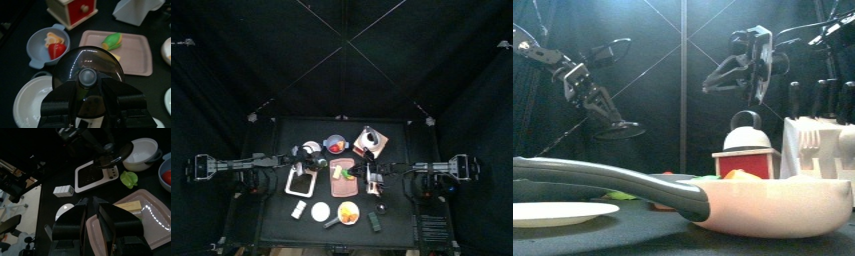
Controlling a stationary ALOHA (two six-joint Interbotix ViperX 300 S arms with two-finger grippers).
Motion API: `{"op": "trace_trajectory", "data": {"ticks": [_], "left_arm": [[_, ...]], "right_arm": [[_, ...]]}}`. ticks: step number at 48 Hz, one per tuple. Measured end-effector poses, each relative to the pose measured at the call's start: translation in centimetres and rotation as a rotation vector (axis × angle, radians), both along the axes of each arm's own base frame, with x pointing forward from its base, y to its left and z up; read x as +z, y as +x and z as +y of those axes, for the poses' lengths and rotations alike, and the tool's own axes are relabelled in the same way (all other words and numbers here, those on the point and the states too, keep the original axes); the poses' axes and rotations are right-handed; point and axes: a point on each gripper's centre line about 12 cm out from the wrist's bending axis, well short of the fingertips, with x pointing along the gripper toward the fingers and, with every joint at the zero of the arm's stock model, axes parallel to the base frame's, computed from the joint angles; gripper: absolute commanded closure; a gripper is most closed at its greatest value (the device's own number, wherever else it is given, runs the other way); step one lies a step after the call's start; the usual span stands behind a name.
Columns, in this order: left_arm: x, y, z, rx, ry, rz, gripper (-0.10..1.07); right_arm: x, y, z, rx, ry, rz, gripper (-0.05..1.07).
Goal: Place pot lid in middle of table
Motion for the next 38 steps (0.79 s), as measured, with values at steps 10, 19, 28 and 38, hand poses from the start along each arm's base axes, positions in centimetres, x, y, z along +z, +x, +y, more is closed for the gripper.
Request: {"op": "trace_trajectory", "data": {"ticks": [10, 19, 28, 38], "left_arm": [[1.2, 2.8, -3.2, -0.126, -0.002, -0.050, 0.45], [0.9, 5.4, -5.4, -0.204, -0.006, -0.038, 0.45], [-0.6, 7.9, -7.5, -0.273, -0.008, 0.013, 0.45], [-2.4, 9.8, -9.7, -0.331, -0.012, 0.066, 0.45]], "right_arm": [[-1.4, 1.1, -0.8, -0.090, 0.135, 0.023, 0.41], [-1.0, 1.4, -0.6, -0.125, 0.207, 0.005, 0.41], [-0.8, 1.1, 1.4, -0.041, 0.145, 0.023, 0.41], [-2.3, -0.9, 1.9, -0.014, 0.086, 0.107, 0.41]]}}
